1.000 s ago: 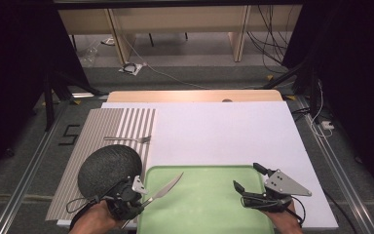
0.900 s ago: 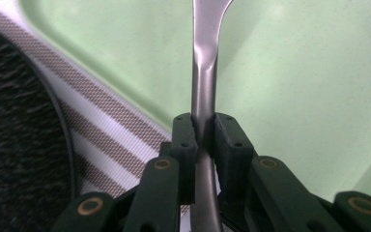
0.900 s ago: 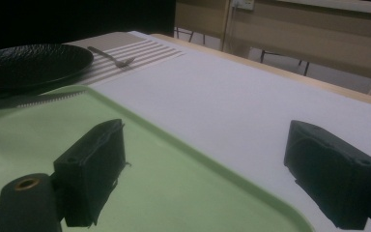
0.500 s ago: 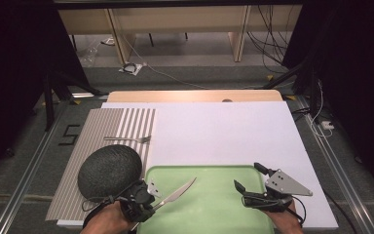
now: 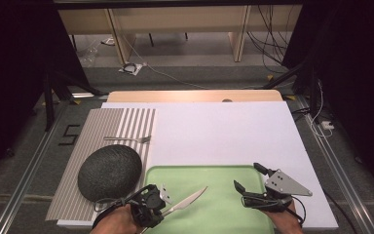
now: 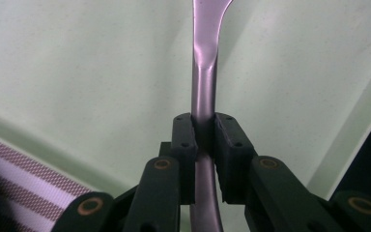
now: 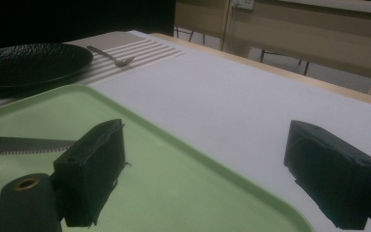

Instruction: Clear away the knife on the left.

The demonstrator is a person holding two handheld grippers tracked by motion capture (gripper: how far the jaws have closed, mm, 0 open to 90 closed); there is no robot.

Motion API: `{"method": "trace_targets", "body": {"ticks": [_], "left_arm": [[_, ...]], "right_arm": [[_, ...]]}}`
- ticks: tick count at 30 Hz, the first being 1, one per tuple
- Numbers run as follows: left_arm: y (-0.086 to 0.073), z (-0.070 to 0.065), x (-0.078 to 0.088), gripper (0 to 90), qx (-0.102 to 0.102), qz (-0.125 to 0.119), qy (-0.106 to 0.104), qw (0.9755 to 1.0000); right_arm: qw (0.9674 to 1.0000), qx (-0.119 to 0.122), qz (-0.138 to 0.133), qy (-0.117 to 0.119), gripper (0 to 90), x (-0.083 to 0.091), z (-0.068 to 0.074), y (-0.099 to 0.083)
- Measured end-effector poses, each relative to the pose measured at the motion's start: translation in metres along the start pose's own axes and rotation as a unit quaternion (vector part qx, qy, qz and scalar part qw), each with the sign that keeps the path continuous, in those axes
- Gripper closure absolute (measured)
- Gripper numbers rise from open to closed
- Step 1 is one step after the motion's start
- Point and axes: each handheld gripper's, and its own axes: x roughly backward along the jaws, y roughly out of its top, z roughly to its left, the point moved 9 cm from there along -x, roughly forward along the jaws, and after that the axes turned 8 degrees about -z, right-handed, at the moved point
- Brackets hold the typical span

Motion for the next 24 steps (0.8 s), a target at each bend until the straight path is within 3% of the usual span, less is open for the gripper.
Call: {"method": "trace_targets", "body": {"ticks": [7,17,24], "left_arm": [[0.000,-0.008,-0.012,79.2,-0.013,0.019,-0.007,0.9997],[-0.003,-0.013,-0.025,79.1,-0.017,0.039,-0.017,0.9990],[-0.003,-0.014,-0.026,78.7,-0.009,0.035,-0.017,0.9992]], "right_arm": [[1.0000,0.001,0.001,0.002,15.5,0.000,0.001,0.000],[1.0000,0.002,0.002,0.002,15.5,0.001,0.000,0.000],[1.0000,0.002,0.002,0.004,15.6,0.000,0.001,-0.001]]}}
